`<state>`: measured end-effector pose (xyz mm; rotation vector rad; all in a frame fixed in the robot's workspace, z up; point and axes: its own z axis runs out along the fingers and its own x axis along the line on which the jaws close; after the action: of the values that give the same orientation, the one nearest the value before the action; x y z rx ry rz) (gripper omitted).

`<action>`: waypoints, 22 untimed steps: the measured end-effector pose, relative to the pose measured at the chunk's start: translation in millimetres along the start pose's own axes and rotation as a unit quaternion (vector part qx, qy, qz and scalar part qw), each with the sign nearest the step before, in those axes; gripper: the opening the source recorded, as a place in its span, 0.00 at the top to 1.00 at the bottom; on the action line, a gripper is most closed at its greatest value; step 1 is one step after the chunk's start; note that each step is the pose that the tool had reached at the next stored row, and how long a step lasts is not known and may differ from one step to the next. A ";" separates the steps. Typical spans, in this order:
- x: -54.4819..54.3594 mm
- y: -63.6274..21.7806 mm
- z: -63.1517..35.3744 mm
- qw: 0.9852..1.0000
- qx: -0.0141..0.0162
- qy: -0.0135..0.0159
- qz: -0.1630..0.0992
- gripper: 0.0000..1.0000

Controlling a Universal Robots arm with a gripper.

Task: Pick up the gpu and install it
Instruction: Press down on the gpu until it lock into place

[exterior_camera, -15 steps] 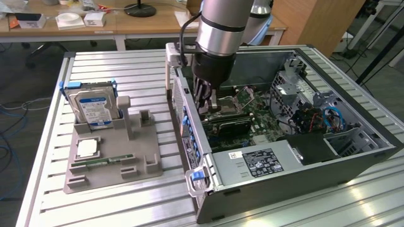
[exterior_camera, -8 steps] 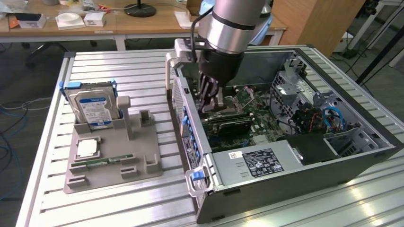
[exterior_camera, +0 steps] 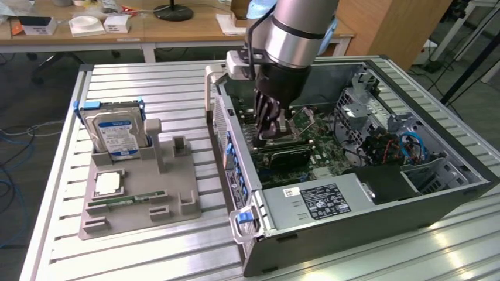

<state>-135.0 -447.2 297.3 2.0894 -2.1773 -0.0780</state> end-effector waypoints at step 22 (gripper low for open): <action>-0.7 -15.6 0.5 1.000 0.021 0.000 -0.016 0.89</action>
<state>-119.6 -447.2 294.9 2.1466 -2.1652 -0.0365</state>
